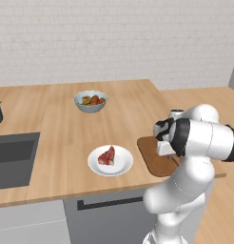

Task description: Pick up the knife from the drawer and place it on the cutting board. Then place the meat from the plate to the cutting board.

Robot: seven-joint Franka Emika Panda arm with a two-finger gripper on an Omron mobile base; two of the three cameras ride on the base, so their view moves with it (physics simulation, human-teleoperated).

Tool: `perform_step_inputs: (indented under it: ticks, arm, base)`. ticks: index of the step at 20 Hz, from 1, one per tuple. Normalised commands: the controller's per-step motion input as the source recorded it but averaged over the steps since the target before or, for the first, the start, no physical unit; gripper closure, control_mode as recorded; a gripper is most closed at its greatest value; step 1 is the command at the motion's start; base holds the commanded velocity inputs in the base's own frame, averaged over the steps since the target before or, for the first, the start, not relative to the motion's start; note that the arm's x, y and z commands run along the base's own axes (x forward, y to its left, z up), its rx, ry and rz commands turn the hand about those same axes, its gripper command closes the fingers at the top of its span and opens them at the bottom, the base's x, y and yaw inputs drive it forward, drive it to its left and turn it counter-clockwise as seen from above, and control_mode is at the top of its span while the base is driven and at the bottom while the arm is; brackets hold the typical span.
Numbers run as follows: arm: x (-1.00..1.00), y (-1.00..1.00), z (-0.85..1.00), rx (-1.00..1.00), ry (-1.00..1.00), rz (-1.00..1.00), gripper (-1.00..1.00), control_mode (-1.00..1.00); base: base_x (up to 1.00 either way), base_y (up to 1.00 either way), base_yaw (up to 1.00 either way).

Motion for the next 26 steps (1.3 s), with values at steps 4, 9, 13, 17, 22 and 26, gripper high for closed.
perform_step_inputs:
  ticks: [4, 9, 13, 17, 22, 26]
  arm:
    - [-0.16, 0.05, 0.16, 0.0, 0.0, 0.0, -1.0, -1.0]
    - [-0.42, 0.2, 0.51, 0.0, -0.09, 0.0, -1.0, -1.0]
    - [-0.41, 0.66, 0.74, 0.0, -0.19, 0.0, -1.0, -1.0]
    - [-0.07, 0.94, 0.61, 0.0, -0.05, 0.0, -1.0, -1.0]
    - [-0.06, 0.83, 0.17, 0.1, 0.02, 0.0, -1.0, -1.0]
    - [0.0, 0.82, 0.16, 0.13, 0.1, -0.09, -1.0, -1.0]
  base:
    - [0.0, 0.0, 0.0]
    - [0.0, 0.0, 0.0]
    - [0.0, 0.0, 0.0]
    - [0.0, 0.0, 0.0]
    - [0.0, 0.0, 0.0]
    - [0.0, 0.0, 0.0]
